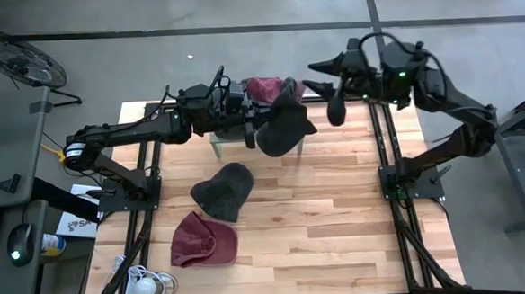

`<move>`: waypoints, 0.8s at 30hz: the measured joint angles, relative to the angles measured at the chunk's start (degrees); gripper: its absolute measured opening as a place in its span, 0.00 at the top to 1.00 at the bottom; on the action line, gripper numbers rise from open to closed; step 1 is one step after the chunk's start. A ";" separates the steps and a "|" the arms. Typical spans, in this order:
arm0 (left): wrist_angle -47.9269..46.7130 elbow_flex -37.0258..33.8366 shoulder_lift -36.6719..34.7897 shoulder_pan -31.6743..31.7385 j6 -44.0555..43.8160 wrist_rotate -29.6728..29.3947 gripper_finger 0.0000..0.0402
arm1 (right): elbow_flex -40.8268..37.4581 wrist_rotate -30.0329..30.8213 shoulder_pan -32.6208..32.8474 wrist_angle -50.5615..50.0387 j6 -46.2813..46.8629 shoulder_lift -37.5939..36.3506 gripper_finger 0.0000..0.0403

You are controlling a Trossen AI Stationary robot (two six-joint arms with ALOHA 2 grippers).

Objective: Pick & Place hat
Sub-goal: Stack the left black cap on the red cap on the shelf

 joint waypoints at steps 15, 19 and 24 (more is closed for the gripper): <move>-0.39 0.00 -1.43 0.00 2.45 -9.39 1.00 | 0.00 4.68 -4.00 -5.06 -0.94 -6.50 0.36; -5.97 0.00 -4.50 -0.06 1.87 -20.16 1.00 | 0.00 9.58 -5.04 -8.10 -0.44 -7.68 0.36; -18.52 0.00 -9.20 -0.09 -4.98 -37.52 1.00 | 0.00 12.79 -6.49 -12.10 1.36 -7.77 0.36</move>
